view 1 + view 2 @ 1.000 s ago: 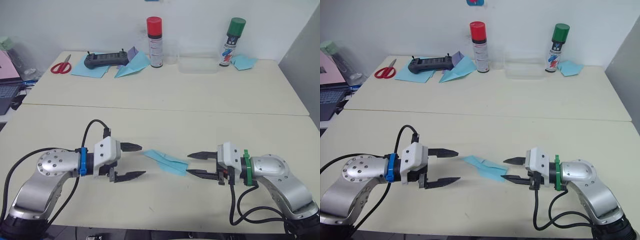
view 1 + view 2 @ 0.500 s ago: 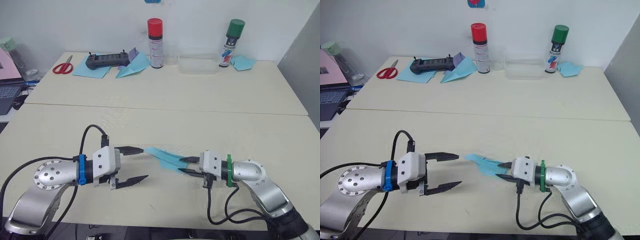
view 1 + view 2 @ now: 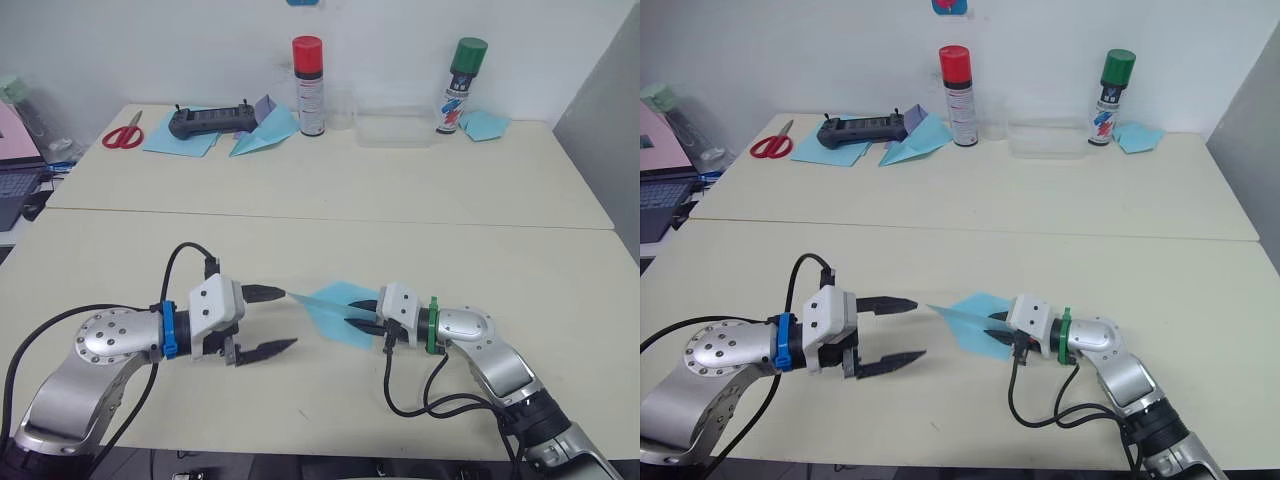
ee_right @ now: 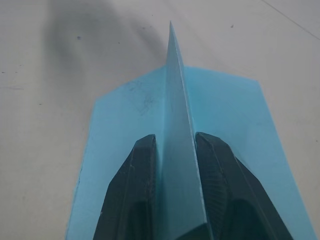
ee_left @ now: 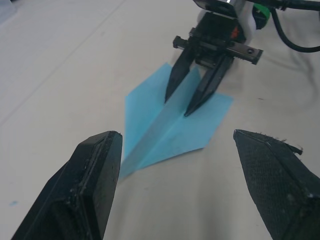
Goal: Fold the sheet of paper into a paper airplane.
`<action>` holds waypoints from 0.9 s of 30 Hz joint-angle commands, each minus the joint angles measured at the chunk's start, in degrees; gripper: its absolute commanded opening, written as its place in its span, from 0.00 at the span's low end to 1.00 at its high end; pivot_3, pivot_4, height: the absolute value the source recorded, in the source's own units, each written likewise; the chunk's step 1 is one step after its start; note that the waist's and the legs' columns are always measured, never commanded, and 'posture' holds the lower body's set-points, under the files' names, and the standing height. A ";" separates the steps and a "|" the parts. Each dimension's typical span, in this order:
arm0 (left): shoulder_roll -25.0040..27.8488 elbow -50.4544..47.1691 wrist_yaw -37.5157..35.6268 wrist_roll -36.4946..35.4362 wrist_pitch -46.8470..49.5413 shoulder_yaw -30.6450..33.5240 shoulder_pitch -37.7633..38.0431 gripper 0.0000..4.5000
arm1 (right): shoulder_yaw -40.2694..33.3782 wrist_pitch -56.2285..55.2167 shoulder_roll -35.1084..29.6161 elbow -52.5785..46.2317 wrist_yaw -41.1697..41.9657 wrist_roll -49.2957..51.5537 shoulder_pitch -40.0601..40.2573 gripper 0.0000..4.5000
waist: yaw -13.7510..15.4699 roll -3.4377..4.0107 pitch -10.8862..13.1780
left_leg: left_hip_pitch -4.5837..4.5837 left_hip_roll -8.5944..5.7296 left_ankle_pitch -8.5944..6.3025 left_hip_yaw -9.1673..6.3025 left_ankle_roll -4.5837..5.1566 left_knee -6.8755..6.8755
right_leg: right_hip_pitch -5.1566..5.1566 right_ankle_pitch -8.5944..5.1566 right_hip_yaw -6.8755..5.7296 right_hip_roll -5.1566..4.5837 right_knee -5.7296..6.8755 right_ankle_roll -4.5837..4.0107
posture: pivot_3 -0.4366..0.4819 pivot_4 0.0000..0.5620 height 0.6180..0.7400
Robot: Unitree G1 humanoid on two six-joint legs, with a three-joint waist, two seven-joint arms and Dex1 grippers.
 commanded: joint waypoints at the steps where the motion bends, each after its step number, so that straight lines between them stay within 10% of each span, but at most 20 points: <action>1: 2.95 -2.53 -1.77 -7.22 6.31 4.44 -0.99 1.00 | -0.70 1.15 0.28 0.09 0.23 1.00 -0.44 0.01 | -0.03 0.01 0.00 | 0.01 0.01 0.00 -0.02 0.00 0.00 | 0.00 -0.01 -0.02 0.01 0.01 0.01 | 0.48 0.27 1.00; 9: 5.70 -0.14 -2.96 -6.30 7.56 2.26 -8.49 1.00 | -4.82 0.35 -2.52 -0.69 -1.35 1.61 2.90 0.00 | 0.24 0.00 0.00 | 0.06 -0.03 0.01 0.00 0.00 0.08 | 0.08 -0.04 0.00 0.00 0.04 0.10 | 0.48 0.27 1.00; 18: 0.97 1.84 -2.81 -10.17 14.97 -6.39 -30.30 1.00 | -29.74 24.97 2.58 -26.70 -24.58 10.55 18.63 0.00 | 1.50 0.04 -0.02 | -0.08 -0.09 0.01 -0.08 0.00 0.17 | 0.07 0.02 -0.06 -0.01 0.07 0.11 | 0.48 0.27 1.00; 27: -3.11 8.09 -7.93 -7.40 13.24 -13.09 -37.41 1.00 | -34.38 36.51 11.02 -28.15 -37.04 11.86 20.08 0.00 | -0.13 0.08 -0.03 | 0.13 -0.03 0.03 -0.01 0.01 0.18 | -0.02 -0.14 0.07 0.11 0.54 0.19 | 0.48 0.27 1.00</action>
